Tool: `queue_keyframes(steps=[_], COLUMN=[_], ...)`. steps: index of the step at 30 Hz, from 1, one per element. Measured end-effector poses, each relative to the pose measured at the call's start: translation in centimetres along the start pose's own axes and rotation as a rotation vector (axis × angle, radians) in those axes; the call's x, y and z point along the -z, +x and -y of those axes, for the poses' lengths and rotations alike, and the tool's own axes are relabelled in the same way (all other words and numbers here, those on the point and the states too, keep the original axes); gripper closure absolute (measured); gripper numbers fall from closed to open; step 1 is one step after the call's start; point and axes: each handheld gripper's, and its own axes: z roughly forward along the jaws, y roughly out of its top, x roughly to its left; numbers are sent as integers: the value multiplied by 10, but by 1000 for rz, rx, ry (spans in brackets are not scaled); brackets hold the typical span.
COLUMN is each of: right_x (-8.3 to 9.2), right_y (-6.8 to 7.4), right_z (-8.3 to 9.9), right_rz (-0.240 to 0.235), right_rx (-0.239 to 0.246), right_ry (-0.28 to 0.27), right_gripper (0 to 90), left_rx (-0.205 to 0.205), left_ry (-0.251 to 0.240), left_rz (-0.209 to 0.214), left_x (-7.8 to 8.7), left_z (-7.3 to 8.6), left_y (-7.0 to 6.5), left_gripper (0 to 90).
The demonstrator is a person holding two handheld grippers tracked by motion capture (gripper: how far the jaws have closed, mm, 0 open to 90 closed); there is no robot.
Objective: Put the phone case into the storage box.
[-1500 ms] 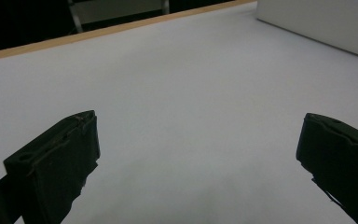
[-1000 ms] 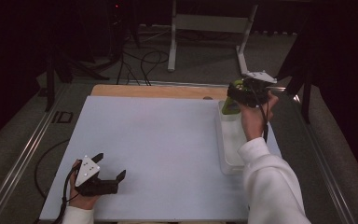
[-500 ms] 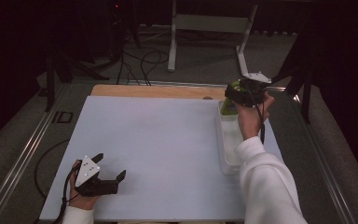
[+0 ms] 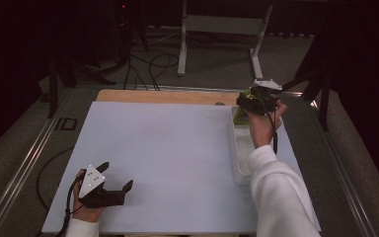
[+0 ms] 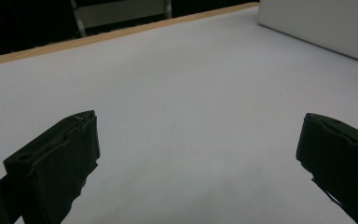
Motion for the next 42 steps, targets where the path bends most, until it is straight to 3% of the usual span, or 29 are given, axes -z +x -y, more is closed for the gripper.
queue_keyframes(steps=[25, 31, 36, 42], right_x=[-33, -37, -39, -42], right_y=[6, 4, 5, 1], right_z=[28, 28, 28, 28], right_rz=[18, 16, 11, -29], right_rx=[-1, -10, 19, -20], right_ry=[121, 121, 126, 126], right_gripper=[160, 151, 106, 78], left_rx=[0, 0, -1, 2], left_ry=[-3, -5, -6, -6], left_rz=[1, 2, 1, -2], left_x=[1, 2, 2, 2], left_z=[0, 0, 0, 0], left_y=[-1, -1, -1, -1], left_gripper=[0, 0, 0, 0])
